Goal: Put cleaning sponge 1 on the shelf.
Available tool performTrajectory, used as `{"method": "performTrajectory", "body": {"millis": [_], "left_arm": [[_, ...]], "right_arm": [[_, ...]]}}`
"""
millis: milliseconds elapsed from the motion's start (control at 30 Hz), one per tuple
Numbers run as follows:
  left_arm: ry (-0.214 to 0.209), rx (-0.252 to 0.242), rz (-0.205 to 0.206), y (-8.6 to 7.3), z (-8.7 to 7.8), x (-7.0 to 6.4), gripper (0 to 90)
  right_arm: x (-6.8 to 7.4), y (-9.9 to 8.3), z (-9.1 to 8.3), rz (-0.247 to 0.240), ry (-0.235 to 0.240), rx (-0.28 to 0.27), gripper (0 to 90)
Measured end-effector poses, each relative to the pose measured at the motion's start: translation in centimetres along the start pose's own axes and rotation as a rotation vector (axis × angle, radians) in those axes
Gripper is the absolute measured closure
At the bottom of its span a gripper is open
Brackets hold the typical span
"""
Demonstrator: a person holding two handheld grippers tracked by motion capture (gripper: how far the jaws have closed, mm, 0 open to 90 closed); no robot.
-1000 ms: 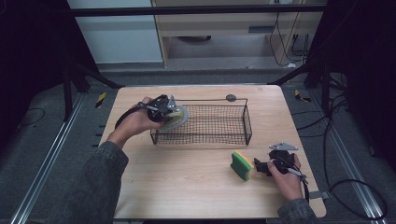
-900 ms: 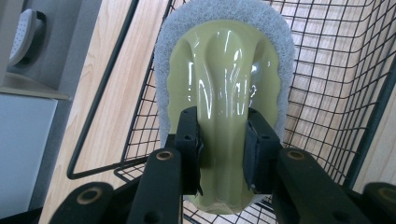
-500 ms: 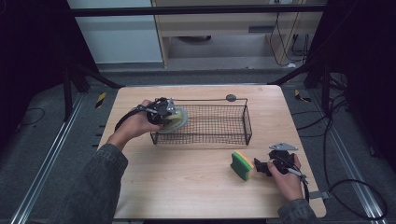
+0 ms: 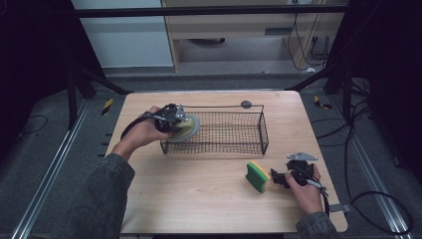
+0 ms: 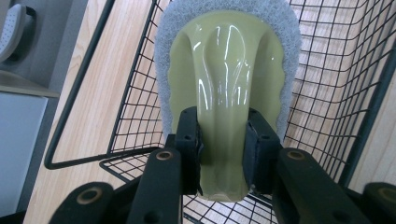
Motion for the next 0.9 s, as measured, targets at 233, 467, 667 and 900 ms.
{"method": "performTrajectory", "body": {"millis": [233, 467, 667, 900], "left_arm": [[-0.008, 0.021, 0.002, 0.0, 1.0, -0.3, 70.2], [-0.02, 0.051, 0.0, -0.2, 1.6, -0.4, 70.2], [-0.028, 0.062, 0.013, -0.4, 2.0, -0.5, 70.2], [-0.029, 0.072, 0.013, -0.4, 2.2, -0.6, 70.2]], "right_arm": [[0.0, 0.0, 0.0, 0.0, 0.0, 0.0, 1.2], [0.0, 0.0, 0.0, 0.0, 0.0, 0.0, 1.2], [0.0, 0.0, 0.0, 0.002, 0.001, 0.0, 1.2], [0.0, 0.0, 0.0, 0.0, -0.001, -0.001, 1.2]]}}
Point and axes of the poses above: each handheld gripper's, and its own axes: z roughly forward along the jaws, y roughly out of its top, x roughly to its left, the point moved 10 cm from there along z, roughly forward along the jaws, and after that the axes turned 12 degrees about -z, right-handed, at the moved point
